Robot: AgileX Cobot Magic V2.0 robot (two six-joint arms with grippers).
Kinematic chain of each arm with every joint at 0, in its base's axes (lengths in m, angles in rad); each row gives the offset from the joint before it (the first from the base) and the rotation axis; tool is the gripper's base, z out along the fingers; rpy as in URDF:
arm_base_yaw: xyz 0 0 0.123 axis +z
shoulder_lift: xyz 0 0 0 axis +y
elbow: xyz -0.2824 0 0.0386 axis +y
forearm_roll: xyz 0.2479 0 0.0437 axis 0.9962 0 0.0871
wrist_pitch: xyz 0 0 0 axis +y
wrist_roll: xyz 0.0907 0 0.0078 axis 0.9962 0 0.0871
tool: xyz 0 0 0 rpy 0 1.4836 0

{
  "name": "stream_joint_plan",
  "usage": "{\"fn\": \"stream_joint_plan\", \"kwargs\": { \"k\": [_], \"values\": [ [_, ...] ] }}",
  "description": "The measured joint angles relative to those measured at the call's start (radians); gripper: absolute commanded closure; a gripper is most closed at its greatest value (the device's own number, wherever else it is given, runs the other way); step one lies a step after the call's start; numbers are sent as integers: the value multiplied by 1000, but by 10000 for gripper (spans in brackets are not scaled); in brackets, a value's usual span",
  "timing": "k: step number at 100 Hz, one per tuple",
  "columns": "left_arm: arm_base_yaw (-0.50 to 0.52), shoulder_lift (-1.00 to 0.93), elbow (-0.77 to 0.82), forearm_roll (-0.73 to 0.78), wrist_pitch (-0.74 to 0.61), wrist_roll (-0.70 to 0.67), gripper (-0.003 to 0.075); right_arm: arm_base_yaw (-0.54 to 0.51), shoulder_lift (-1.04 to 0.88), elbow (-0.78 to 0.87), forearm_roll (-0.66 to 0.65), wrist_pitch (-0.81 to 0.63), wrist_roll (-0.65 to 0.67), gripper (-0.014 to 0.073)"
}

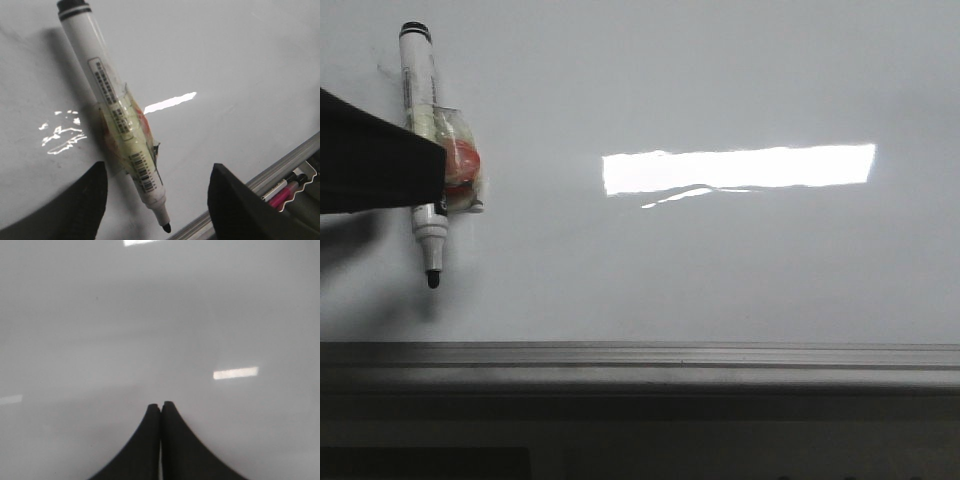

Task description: Write number 3 on whiteboard

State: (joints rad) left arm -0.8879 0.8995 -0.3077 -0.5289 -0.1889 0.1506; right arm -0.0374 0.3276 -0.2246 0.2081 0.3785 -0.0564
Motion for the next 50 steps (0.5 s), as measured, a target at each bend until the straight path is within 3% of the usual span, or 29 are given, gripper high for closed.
{"fn": "stream_joint_plan", "kwargs": {
  "k": [20, 50],
  "values": [
    [-11, 38, -1, -119, -38, -17, 310, 0, 0, 0, 3, 0, 0, 658],
    [-14, 72, -4, -137, -57, -82, 310, 0, 0, 0, 3, 0, 2, 658]
  ]
}}
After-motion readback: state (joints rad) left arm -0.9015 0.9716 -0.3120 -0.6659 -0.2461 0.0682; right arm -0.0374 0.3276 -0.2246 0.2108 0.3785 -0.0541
